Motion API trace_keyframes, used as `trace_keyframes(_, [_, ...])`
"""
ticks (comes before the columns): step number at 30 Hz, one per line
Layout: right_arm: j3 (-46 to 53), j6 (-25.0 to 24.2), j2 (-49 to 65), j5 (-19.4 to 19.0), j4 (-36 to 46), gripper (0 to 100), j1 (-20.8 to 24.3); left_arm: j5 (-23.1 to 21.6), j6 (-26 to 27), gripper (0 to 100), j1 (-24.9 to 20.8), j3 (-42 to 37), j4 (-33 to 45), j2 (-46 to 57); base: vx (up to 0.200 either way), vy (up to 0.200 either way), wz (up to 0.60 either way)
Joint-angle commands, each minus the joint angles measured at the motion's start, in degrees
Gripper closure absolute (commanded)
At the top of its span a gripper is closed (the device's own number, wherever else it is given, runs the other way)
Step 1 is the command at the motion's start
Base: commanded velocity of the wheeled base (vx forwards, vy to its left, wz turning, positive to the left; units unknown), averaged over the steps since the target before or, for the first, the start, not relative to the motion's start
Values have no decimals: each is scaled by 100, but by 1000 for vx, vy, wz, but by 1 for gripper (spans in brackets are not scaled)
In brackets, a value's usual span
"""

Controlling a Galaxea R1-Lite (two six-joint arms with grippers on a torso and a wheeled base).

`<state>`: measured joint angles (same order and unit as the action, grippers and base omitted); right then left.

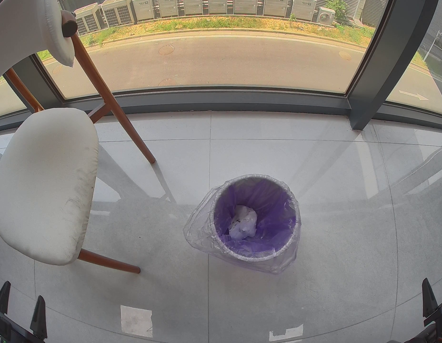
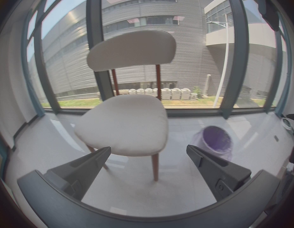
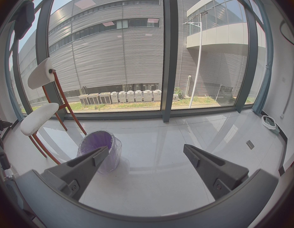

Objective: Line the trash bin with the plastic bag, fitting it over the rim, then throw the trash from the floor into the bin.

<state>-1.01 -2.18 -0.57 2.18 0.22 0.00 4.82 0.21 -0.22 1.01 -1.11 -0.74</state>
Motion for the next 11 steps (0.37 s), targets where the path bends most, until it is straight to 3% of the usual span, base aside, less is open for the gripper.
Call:
trace_keyframes(1, [101,16,57,2,4,0,0,-631,50,0,-22,-92,172,4,0,0,0])
trace_keyframes(11, [101,104,57,2,22,0,0,-569,-56,0,-4,-101,129,4,0,0,0])
